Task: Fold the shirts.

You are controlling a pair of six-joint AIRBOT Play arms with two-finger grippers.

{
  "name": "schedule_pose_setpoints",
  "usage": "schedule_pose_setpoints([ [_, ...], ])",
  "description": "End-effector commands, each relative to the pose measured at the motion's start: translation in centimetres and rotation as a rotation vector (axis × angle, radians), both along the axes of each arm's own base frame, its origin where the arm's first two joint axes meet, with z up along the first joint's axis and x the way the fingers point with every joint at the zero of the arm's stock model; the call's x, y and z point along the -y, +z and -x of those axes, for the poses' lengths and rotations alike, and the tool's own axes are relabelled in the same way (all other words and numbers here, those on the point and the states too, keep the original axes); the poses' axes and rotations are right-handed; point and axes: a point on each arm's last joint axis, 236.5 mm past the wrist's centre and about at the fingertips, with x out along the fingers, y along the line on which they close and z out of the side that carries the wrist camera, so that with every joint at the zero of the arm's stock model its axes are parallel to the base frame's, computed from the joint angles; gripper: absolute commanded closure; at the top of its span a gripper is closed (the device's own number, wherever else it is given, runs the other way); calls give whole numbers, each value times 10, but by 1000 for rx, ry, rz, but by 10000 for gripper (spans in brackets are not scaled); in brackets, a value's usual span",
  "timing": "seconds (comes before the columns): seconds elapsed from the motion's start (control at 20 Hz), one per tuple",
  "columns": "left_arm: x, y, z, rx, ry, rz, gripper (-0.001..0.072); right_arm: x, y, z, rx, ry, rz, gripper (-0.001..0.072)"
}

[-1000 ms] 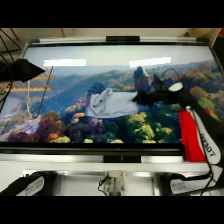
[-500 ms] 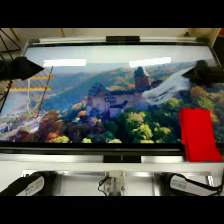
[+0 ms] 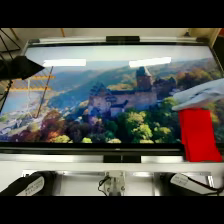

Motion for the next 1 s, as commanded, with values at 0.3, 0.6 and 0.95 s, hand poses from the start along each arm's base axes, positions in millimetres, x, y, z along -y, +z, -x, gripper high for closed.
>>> schedule_pose_setpoints([
  [0.3, 1, 1, 1, 18, -20, -18, 679, 24, -37, 124, -555, -152, 17, 655],
  [0.6, 1, -1, 2, 16, -33, -28, 679, 38, -73, 199, -823, -290, 109, 655],
  [0.95, 1, -1, 2, 17, -33, -28, 679, -12, -185, 264, -1044, -288, 4, 628],
])
